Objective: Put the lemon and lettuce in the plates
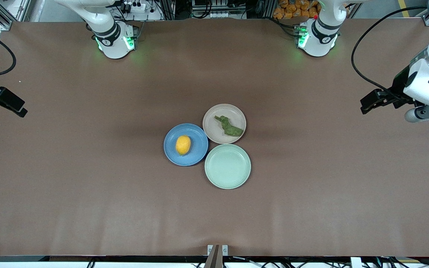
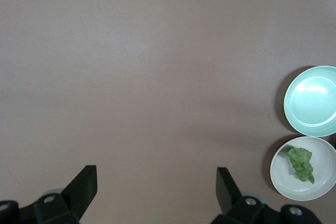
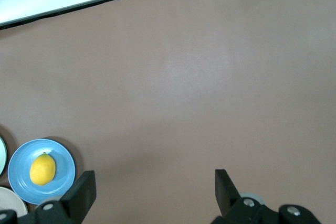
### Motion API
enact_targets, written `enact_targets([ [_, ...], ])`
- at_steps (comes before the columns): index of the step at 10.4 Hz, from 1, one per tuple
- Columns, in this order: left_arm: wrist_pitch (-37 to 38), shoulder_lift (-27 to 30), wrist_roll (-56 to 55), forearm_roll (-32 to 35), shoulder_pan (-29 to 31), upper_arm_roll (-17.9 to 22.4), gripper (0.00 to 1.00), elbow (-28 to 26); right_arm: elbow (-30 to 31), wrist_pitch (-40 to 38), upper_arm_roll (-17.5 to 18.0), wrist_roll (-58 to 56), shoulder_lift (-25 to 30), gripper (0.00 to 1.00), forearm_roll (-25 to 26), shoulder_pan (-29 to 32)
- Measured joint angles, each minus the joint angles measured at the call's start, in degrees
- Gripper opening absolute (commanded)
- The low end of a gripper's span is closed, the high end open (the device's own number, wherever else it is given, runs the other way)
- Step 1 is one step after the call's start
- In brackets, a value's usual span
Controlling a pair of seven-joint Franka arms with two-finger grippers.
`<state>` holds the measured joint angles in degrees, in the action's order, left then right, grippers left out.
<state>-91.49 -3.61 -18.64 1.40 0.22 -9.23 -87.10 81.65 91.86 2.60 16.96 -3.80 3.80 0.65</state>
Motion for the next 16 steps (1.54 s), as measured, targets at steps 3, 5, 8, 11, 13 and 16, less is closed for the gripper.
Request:
enact_targets([
  [3, 0.18, 0.54, 0.02, -0.13, -0.17, -0.14, 1.0, 0.0, 0.01, 0.05, -2.51, -0.09, -0.37, 1.0, 0.04, -1.05],
  [5, 0.23, 0.76, 0.02, -0.14, 0.18, -0.14, 1.0, 0.0, 0.02, 0.07, -2.72, -0.13, -0.73, 1.0, 0.04, -1.06],
  [8, 0.45, 0.81, 0.03, -0.22, 0.89, -0.37, 1.0, 0.0, -0.21, -2.62, -2.66, -0.13, -0.67, 1.0, 0.03, -1.22],
  [11, 1.48, 0.85, 0.03, -0.26, 0.96, -1.58, 1.0, 0.0, -1.68, -9.22, -2.57, -4.48, -0.38, 1.0, -0.19, -1.33],
  [13, 2.05, 1.2, 0.19, -0.26, 0.97, -2.37, 1.0, 0.0, -2.28, -11.24, -1.99, -6.63, -0.27, 1.0, -0.36, -1.51],
  [16, 2.71, 2.09, 2.3, -0.26, 1.17, -2.46, 1.0, 0.0, -2.82, -11.7, -1.91, -7.11, -0.15, 1.0, -3.73, -1.68],
])
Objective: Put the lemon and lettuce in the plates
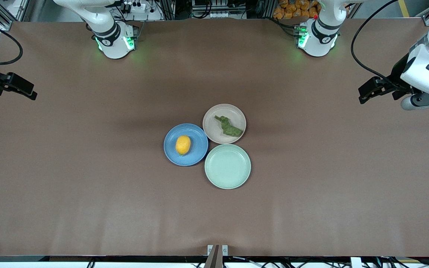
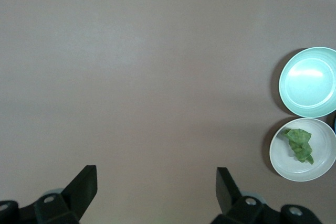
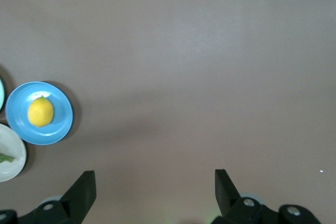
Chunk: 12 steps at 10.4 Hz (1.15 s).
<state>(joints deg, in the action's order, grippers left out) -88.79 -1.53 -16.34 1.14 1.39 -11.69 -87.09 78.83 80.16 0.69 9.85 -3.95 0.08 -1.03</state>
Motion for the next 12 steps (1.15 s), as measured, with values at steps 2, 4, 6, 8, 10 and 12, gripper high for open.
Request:
enact_targets([
  [2, 0.44, 0.11, 0.29, 0.0, 0.33, -0.01, 1.0, 0.0, -0.18, -0.58, -0.11, -0.14, 0.41, 1.0, -0.2, 0.0],
  [4, 0.58, 0.11, 0.35, 0.0, 0.61, -0.01, 1.0, 0.0, -0.18, -1.53, -0.3, -0.21, 0.68, 1.0, -0.21, 0.01],
  [6, 0.61, 0.11, 0.36, 0.0, 0.92, -0.01, 1.0, 0.0, -0.18, -1.7, -0.3, -0.26, 0.68, 1.0, -0.21, 0.01],
  [8, 0.64, 0.11, 0.37, 0.0, 0.94, -0.08, 1.0, 0.0, -0.18, -1.7, -0.31, -0.28, 0.68, 1.0, -0.21, 0.02],
  [10, 0.65, 0.11, 0.37, 0.0, 0.94, -0.25, 1.0, 0.0, -0.18, -1.7, -0.34, -0.28, 0.68, 1.0, -0.21, 0.02],
  [12, 0.66, 0.11, 0.37, 0.0, 0.93, -0.44, 1.0, 0.0, -0.18, -1.7, -0.35, -0.29, 0.68, 1.0, -0.21, 0.02],
])
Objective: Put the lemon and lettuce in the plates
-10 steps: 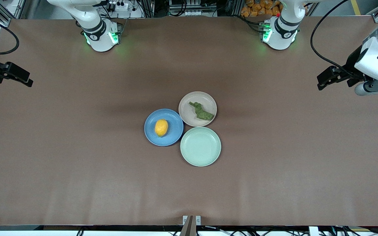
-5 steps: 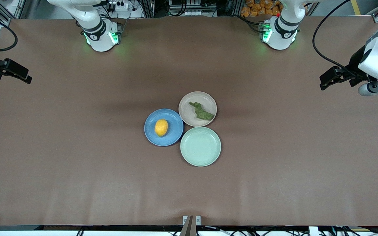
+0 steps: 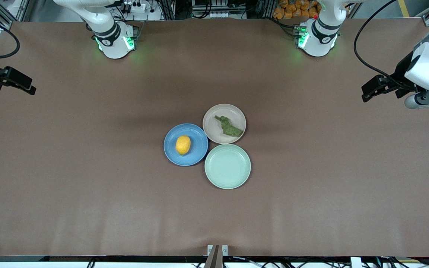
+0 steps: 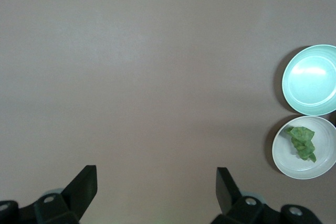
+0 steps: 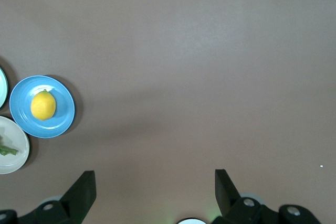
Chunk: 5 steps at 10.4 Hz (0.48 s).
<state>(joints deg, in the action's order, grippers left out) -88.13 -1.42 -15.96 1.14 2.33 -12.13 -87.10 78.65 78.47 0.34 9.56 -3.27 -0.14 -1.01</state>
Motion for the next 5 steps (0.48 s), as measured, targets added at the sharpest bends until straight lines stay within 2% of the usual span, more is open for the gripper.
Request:
enact_targets([
  [5, 0.0, 0.01, 0.0, 0.0, 0.0, -0.15, 1.0, 0.31, 0.0, 0.06, -0.07, -0.01, 0.0, 1.0, 0.0, 0.01],
])
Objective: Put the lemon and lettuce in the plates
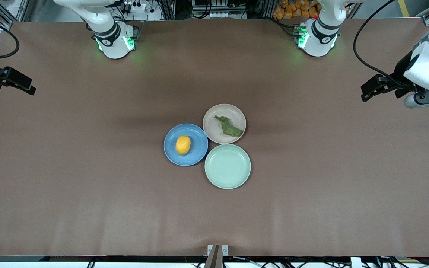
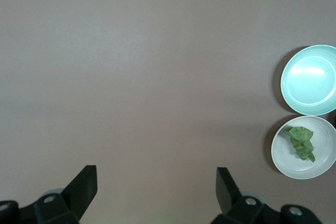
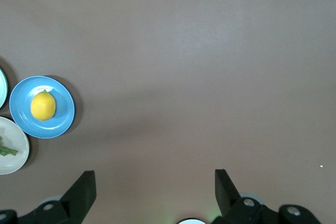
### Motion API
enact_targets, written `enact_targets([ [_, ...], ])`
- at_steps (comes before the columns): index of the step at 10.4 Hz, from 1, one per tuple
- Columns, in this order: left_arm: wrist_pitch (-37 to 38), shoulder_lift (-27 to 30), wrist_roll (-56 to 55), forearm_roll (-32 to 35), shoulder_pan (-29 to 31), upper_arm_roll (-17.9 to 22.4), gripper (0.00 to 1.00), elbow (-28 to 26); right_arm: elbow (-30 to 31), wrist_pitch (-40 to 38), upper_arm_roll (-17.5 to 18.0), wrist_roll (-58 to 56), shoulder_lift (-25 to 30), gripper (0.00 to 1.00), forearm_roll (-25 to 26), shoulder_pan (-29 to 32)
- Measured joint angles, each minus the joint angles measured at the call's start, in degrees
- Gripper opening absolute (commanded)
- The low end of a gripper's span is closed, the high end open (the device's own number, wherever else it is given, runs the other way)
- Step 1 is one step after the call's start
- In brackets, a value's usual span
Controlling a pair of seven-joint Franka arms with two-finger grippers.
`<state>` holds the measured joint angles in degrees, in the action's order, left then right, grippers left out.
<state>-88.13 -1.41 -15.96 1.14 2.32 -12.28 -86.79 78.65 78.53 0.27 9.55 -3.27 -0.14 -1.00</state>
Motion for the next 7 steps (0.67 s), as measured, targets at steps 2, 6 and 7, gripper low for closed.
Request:
enact_targets([
  [2, 0.0, 0.01, 0.0, 0.0, 0.0, -0.01, 1.0, 0.22, 0.0, 0.0, -0.01, -0.02, 0.0, 1.0, 0.0, 0.0],
  [6, 0.0, 0.01, 0.0, 0.0, 0.0, -0.05, 1.0, 0.41, 0.0, 0.11, -0.07, -3.09, 0.0, 1.0, 0.98, 0.01],
  [7, 0.0, 0.01, 0.03, 0.0, 0.0, -0.07, 1.0, 0.43, 0.0, 0.11, -0.08, -3.56, 0.0, 1.0, 1.0, 0.01],
])
